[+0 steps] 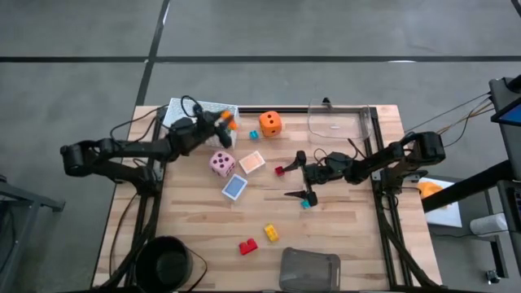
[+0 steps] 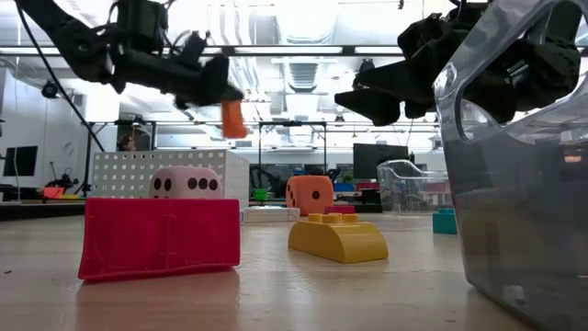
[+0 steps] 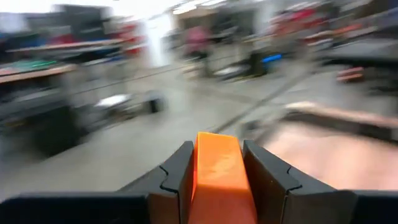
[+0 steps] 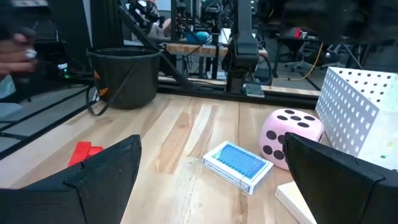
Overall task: Pick & Place Toys
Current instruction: Put the large orange game piece into the white bin, then put the small red game piece into the white bin
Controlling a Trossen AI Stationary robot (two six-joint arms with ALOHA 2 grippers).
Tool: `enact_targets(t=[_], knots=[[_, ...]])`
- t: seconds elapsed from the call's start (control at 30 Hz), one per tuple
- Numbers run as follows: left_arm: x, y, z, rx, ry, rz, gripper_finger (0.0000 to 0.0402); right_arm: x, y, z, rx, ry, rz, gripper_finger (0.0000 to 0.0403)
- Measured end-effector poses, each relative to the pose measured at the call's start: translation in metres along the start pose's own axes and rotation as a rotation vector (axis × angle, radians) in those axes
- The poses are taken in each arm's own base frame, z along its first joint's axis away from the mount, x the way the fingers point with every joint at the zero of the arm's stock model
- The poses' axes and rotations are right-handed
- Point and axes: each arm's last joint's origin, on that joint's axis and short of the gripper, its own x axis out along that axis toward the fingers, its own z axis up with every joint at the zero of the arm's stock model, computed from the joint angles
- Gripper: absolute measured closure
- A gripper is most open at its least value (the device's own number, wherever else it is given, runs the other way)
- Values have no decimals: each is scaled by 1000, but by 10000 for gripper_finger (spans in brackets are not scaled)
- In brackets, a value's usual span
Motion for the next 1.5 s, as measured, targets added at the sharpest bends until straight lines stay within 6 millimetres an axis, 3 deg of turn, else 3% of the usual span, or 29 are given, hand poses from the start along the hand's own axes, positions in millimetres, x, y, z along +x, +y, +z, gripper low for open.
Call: enact_targets(t=[0.13, 0.37, 0.6, 0.8, 0.93, 1.13, 1.33, 1.5], knots=[[1, 12, -7, -1, 82, 179, 290, 0, 0, 0, -4, 0, 0, 14], [0, 13, -12, -10, 124, 188, 285, 0, 0, 0, -19, -2, 0, 14], [0, 13, -17, -20, 168, 186, 191, 0, 0, 0, -17, -1, -8, 14], [-3, 13, -13, -37, 152, 181, 140, 0, -1, 0, -4, -1, -16, 14], [-10, 7, 3, -80, 55, 22, 133, 0, -1, 0, -3, 0, -21, 14], [-30, -14, 27, -90, -83, -399, 132, 1, -1, -1, -1, 8, -31, 14], [-48, -54, 21, -27, -30, -695, 132, 7, -4, -7, 9, 49, -80, 14], [-66, -84, 9, 58, -31, -834, 132, 24, -13, -15, 53, 232, -127, 14]])
